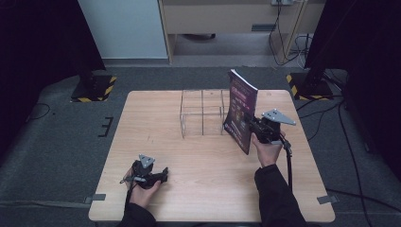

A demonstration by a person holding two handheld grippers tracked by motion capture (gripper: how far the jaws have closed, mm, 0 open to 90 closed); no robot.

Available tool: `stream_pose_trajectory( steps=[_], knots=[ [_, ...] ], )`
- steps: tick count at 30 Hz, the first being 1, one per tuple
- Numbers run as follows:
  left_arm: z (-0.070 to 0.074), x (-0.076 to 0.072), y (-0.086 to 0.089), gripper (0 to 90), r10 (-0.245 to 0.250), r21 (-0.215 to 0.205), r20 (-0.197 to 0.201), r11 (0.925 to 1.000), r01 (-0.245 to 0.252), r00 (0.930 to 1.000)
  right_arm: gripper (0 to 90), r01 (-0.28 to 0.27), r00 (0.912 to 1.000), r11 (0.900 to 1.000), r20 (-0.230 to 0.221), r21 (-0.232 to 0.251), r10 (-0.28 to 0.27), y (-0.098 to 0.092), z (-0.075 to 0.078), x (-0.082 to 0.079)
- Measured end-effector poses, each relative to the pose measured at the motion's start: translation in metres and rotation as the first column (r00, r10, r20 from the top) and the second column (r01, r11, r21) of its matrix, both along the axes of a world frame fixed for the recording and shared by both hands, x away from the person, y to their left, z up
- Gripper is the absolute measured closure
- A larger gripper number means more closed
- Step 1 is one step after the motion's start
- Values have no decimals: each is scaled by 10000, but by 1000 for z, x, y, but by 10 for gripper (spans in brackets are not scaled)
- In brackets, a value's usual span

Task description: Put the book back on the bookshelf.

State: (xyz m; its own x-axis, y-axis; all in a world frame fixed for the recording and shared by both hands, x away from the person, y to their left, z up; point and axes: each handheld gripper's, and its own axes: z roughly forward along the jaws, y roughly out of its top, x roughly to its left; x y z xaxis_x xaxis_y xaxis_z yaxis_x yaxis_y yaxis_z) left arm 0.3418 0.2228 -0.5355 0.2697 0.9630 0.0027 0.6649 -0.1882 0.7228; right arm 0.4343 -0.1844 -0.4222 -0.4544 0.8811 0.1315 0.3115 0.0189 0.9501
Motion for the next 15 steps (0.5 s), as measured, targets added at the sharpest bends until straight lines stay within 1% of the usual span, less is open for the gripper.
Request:
stream_pose_trajectory(
  steps=[3, 15],
  knots=[
    [0, 0, 0, 130, 0, 5, 1, 10000, 0, 10000, 817, 28, 10000, 10000, -78, -43, -28, -4, -2, -5],
    [0, 0, 0, 130, 1, 6, 0, 10000, -1, 10000, 811, 6, 9991, 9999, -413, 139, 0, -17, -14, -26]
  ],
)
